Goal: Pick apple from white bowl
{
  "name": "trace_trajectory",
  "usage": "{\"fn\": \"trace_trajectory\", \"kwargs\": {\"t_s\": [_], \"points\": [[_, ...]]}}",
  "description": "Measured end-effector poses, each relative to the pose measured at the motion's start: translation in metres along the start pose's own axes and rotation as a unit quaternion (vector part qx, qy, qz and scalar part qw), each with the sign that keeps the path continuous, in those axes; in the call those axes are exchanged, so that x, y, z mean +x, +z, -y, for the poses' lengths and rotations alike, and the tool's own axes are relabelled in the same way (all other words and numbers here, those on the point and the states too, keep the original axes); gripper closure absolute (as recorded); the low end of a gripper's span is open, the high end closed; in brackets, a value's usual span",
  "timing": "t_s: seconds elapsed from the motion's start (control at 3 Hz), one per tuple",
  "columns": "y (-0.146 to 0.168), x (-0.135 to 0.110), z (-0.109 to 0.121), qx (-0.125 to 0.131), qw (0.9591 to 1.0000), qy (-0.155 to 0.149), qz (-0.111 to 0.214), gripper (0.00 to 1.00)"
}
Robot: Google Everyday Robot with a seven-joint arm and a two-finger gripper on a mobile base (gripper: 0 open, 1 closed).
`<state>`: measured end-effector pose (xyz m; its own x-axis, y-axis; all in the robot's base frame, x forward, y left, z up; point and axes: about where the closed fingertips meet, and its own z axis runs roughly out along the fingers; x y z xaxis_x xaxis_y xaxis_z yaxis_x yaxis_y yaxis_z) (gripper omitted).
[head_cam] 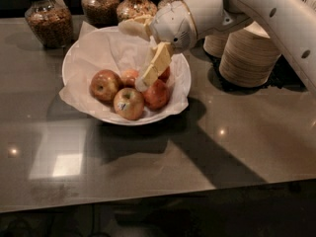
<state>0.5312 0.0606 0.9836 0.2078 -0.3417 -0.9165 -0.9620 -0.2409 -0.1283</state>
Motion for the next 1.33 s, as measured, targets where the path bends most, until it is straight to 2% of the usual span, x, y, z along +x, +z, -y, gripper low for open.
{"fn": "trace_trajectory", "kwargs": {"t_s": [0.33, 0.67, 1.0, 1.33], "points": [[-0.001, 0.014, -0.014, 0.009, 0.9993, 0.030, -0.019, 0.00], [0.001, 0.024, -0.017, 0.008, 0.9971, 0.039, -0.064, 0.00], [0.000, 0.034, -0.016, 0.009, 0.9935, 0.026, -0.111, 0.00], [-0.005, 0.042, -0.017, 0.014, 0.9918, 0.016, -0.126, 0.00]]}}
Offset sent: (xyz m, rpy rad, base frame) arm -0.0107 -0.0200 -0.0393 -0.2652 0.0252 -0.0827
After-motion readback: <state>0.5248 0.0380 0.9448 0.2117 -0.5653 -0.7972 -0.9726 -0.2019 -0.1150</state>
